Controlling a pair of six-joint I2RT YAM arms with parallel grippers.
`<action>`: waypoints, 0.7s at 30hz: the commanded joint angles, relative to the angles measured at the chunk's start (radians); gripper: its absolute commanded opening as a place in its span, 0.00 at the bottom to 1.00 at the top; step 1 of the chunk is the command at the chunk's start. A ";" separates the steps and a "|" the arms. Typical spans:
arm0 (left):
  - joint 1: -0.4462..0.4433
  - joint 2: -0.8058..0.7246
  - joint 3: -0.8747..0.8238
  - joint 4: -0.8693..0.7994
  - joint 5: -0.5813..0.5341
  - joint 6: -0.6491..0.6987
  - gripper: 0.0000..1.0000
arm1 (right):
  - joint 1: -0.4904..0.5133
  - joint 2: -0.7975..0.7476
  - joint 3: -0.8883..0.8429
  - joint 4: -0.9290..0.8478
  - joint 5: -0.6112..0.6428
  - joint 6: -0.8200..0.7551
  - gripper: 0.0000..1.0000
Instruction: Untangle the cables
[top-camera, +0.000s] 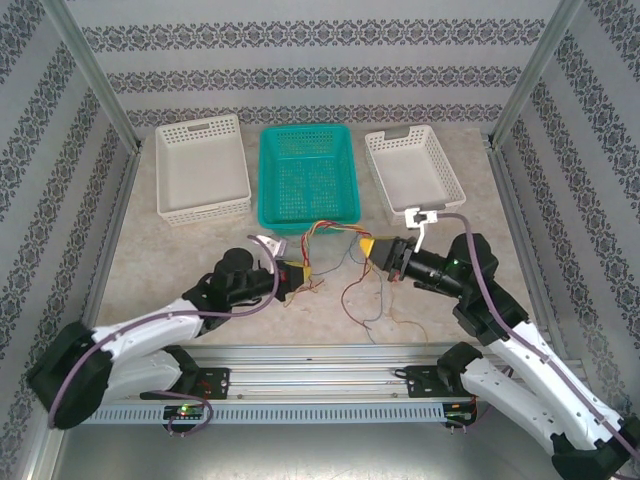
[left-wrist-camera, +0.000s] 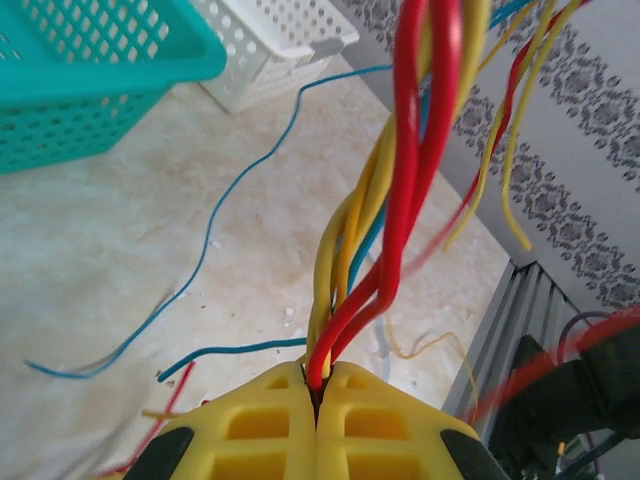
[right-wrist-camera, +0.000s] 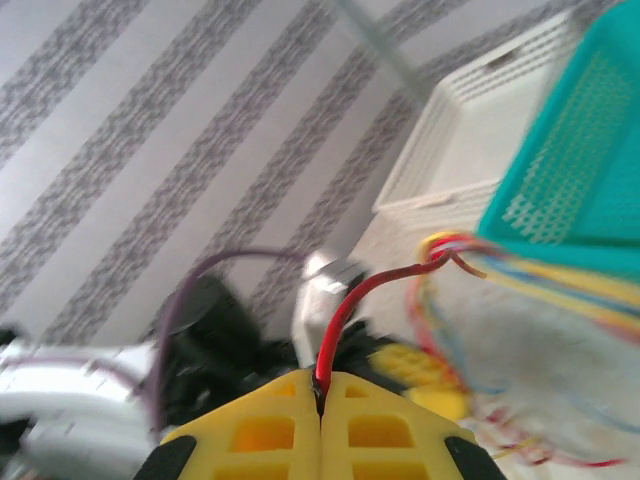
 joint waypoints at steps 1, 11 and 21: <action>0.012 -0.139 0.016 -0.240 -0.037 0.004 0.00 | -0.075 -0.008 0.063 -0.129 0.125 -0.046 0.00; 0.012 -0.378 0.089 -0.685 -0.105 -0.018 0.00 | -0.381 0.067 0.131 -0.198 0.158 0.001 0.00; 0.028 -0.376 0.267 -0.925 -0.302 0.038 0.00 | -0.495 0.117 0.249 -0.250 0.117 -0.058 0.00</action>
